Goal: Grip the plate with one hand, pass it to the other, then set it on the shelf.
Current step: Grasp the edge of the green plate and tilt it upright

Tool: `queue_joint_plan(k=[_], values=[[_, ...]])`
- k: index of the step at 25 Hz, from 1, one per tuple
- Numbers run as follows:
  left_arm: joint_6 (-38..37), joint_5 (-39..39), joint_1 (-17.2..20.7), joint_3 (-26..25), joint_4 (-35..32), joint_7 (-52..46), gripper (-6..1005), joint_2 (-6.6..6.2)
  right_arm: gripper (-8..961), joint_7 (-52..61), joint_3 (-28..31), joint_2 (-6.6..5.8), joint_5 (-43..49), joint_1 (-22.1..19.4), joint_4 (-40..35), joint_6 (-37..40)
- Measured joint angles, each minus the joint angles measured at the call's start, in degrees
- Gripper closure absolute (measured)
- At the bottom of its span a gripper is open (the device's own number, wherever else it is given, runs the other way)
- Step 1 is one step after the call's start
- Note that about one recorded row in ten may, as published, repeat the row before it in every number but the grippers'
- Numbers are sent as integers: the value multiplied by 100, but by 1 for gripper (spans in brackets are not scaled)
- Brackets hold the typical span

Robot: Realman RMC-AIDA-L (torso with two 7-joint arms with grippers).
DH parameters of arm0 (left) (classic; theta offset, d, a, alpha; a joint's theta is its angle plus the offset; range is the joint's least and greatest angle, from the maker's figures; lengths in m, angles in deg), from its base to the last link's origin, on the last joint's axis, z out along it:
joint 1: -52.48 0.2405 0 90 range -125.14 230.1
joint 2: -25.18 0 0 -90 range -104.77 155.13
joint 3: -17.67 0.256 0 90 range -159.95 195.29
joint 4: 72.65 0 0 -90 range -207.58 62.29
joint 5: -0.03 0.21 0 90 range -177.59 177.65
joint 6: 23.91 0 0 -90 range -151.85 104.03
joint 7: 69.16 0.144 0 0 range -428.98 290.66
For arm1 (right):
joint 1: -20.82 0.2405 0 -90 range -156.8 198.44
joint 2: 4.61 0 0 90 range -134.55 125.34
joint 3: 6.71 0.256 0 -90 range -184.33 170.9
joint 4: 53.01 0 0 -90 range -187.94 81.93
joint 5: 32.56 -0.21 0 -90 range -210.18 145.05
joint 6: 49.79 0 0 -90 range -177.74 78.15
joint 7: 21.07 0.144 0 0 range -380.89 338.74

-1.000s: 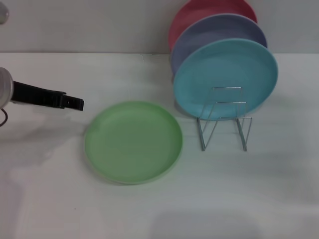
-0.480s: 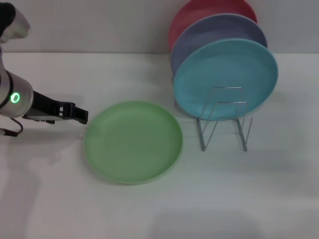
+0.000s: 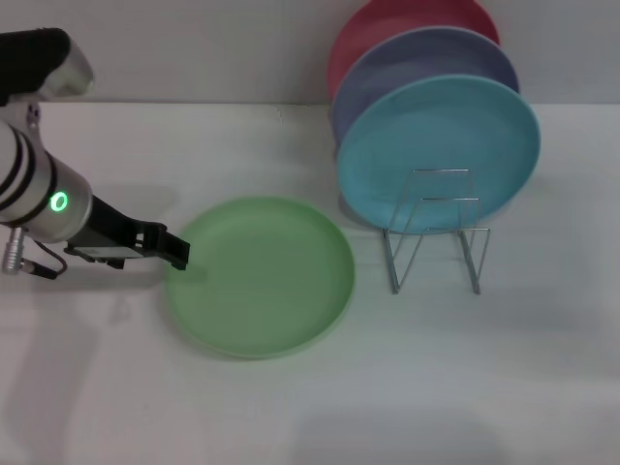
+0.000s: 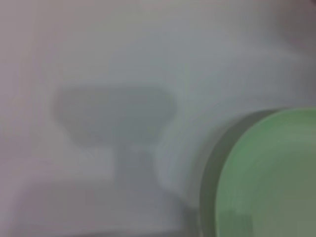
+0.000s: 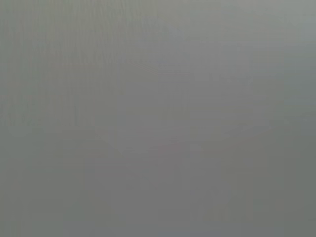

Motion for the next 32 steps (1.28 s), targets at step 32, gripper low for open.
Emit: queue_joint_plan(k=[32], values=[[-584,7,-341,253,1075,-79,196,8,328,105,-19,-45,3,-64,-50,62]])
